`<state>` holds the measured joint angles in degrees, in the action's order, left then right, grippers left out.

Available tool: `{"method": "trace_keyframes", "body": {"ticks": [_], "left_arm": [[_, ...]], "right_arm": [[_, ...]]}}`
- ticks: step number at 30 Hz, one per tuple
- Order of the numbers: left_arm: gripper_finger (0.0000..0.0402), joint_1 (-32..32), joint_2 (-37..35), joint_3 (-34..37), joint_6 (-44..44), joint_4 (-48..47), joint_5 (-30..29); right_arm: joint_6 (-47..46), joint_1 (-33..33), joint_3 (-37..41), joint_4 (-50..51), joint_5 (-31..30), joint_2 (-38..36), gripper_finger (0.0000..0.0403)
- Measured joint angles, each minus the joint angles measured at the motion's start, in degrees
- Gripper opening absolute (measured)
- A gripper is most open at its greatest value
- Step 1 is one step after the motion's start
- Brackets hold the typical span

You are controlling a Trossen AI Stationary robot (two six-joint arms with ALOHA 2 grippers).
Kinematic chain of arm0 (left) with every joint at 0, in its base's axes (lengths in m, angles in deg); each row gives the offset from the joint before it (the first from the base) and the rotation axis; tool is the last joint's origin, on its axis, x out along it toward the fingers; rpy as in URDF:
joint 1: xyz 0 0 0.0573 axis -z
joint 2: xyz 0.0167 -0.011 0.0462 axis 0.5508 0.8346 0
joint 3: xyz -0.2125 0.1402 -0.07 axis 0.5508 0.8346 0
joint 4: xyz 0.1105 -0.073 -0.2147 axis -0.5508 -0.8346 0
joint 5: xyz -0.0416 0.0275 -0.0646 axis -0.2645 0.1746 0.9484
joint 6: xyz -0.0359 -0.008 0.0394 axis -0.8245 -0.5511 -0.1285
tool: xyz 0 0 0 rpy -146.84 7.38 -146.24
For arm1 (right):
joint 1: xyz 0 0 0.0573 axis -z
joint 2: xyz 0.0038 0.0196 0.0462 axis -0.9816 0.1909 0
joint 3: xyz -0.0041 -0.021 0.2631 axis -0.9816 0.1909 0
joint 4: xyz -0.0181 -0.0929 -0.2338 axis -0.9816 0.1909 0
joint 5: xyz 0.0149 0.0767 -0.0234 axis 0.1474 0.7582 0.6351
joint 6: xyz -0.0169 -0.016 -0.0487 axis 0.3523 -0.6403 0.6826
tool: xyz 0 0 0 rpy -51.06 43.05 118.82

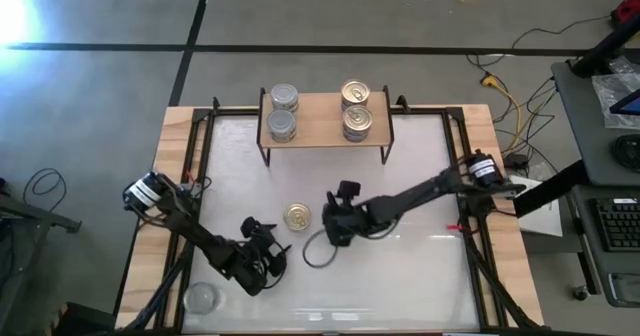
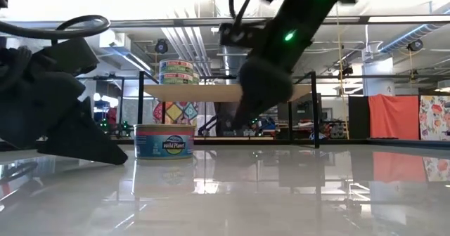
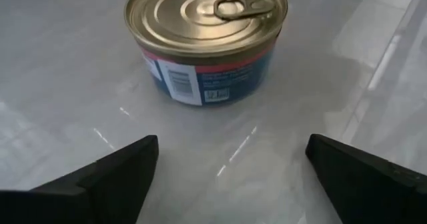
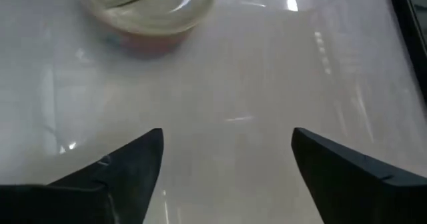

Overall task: Stack canned seafood by type on shelf
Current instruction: Stack the blue tuna can on top of the blue tuna can on the shelf

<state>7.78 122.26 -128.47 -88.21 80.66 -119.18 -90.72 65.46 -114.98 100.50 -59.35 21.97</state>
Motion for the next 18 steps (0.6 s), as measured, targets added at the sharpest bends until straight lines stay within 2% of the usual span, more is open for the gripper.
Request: {"method": "trace_keyframes", "body": {"ticks": [5,11,15,18], "left_arm": [[0.0389,-1.4,0.3,0.5,2.4,0.3,-1.3],[0.0400,-5.0,0.0,2.6,8.0,3.0,-2.1],[0.0400,-7.6,0.0,5.3,18.4,14.1,-2.1],[0.0400,-9.4,-0.1,7.1,24.4,22.6,-0.7]], "right_arm": [[3.0,3.9,-0.1,-6.1,0.0,1.9,0.0345],[2.6,5.9,-0.1,-12.0,0.0,5.0,0.0348],[0.6,6.0,-0.2,-15.5,0.7,7.5,0.0342],[-1.4,5.5,-0.2,-16.4,3.5,8.2,0.0337]]}}
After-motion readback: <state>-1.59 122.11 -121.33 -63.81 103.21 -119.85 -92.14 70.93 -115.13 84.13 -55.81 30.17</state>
